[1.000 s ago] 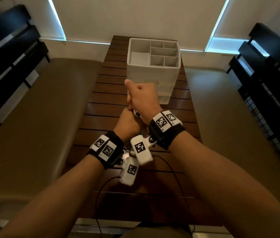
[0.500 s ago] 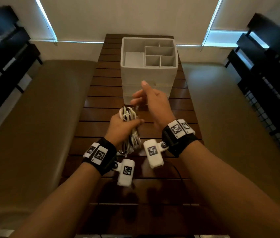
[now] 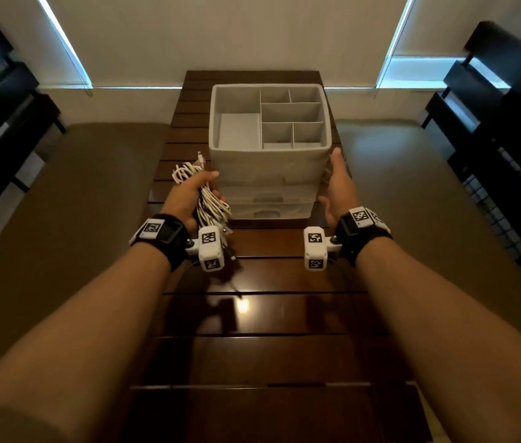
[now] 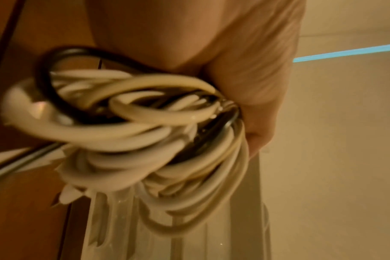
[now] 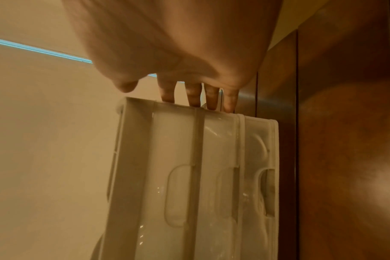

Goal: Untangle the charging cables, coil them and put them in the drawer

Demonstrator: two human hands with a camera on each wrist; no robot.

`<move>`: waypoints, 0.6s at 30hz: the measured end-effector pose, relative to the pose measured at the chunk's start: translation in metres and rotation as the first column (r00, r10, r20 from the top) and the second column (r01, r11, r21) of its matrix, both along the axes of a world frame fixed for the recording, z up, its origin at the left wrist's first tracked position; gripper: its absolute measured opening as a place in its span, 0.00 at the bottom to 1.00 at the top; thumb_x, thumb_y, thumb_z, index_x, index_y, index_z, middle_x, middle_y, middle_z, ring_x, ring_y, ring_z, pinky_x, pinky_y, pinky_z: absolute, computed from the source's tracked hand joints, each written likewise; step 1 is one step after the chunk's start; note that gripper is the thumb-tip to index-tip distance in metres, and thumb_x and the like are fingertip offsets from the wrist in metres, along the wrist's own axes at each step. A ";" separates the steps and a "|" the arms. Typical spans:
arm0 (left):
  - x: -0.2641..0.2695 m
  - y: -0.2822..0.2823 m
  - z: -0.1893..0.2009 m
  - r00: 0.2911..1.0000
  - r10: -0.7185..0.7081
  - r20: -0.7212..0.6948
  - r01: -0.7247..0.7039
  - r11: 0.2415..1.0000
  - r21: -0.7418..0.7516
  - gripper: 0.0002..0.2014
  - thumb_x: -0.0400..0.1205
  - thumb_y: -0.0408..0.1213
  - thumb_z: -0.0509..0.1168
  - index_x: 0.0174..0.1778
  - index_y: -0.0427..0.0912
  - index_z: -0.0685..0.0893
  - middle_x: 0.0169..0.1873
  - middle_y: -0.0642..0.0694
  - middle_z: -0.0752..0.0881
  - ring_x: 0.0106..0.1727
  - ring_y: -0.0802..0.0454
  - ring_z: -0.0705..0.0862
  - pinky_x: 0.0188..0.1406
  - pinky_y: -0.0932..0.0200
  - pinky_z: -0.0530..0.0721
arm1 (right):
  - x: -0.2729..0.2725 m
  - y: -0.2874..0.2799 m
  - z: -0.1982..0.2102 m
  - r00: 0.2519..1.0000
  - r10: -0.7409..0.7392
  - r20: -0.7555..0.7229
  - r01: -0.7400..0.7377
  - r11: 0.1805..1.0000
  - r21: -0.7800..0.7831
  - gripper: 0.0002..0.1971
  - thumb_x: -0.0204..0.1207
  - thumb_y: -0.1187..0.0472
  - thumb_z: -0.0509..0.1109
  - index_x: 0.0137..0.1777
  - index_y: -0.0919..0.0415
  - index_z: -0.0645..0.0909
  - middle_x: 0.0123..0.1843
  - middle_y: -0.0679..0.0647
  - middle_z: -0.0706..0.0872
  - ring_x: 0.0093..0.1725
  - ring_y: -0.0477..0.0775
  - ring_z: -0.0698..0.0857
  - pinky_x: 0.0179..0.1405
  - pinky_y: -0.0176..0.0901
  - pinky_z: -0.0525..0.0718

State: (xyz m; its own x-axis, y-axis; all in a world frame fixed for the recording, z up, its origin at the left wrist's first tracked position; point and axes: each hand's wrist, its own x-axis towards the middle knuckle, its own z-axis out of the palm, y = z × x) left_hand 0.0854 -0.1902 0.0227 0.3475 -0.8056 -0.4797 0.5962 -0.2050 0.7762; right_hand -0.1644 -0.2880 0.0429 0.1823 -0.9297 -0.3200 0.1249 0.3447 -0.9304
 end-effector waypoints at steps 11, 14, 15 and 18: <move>-0.016 0.024 -0.026 0.985 -0.015 0.174 0.026 0.998 -0.064 0.38 0.79 0.27 0.75 0.84 0.32 0.67 0.29 0.45 0.79 0.27 0.48 0.80 0.36 0.49 0.87 | -0.013 0.026 -0.012 0.999 0.028 -0.042 -0.029 0.999 -0.021 0.30 0.86 0.30 0.57 0.82 0.43 0.71 0.74 0.50 0.83 0.71 0.54 0.82 0.71 0.65 0.82; -0.032 0.054 -0.025 0.985 0.006 0.170 0.015 0.992 -0.123 0.32 0.81 0.23 0.71 0.81 0.47 0.75 0.29 0.46 0.79 0.27 0.49 0.80 0.34 0.50 0.87 | -0.025 0.053 -0.018 0.999 0.001 -0.050 -0.003 0.999 -0.035 0.28 0.85 0.29 0.56 0.78 0.41 0.74 0.72 0.49 0.84 0.71 0.54 0.83 0.71 0.65 0.83; -0.038 0.066 -0.026 0.986 0.014 0.165 0.006 0.992 -0.125 0.30 0.81 0.22 0.71 0.78 0.51 0.78 0.29 0.46 0.79 0.27 0.49 0.80 0.33 0.50 0.87 | -0.030 0.063 -0.020 0.999 -0.009 -0.050 0.007 0.999 -0.041 0.28 0.85 0.28 0.56 0.78 0.41 0.75 0.73 0.49 0.84 0.71 0.55 0.83 0.70 0.64 0.83; -0.051 0.102 -0.029 0.990 0.029 0.140 -0.011 0.991 -0.133 0.29 0.81 0.21 0.71 0.78 0.45 0.78 0.28 0.45 0.79 0.27 0.48 0.80 0.31 0.51 0.87 | -0.043 0.093 -0.029 0.999 -0.016 -0.043 0.014 0.998 -0.065 0.31 0.83 0.26 0.56 0.79 0.39 0.75 0.72 0.48 0.85 0.71 0.55 0.84 0.68 0.62 0.86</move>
State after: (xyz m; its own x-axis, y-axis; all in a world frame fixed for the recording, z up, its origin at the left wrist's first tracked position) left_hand 0.0340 -0.0879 -0.0068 0.4208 -0.8507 -0.3150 0.4818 -0.0847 0.8722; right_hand -0.2075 -0.1949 0.0142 0.1554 -0.9513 -0.2664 0.0884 0.2819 -0.9553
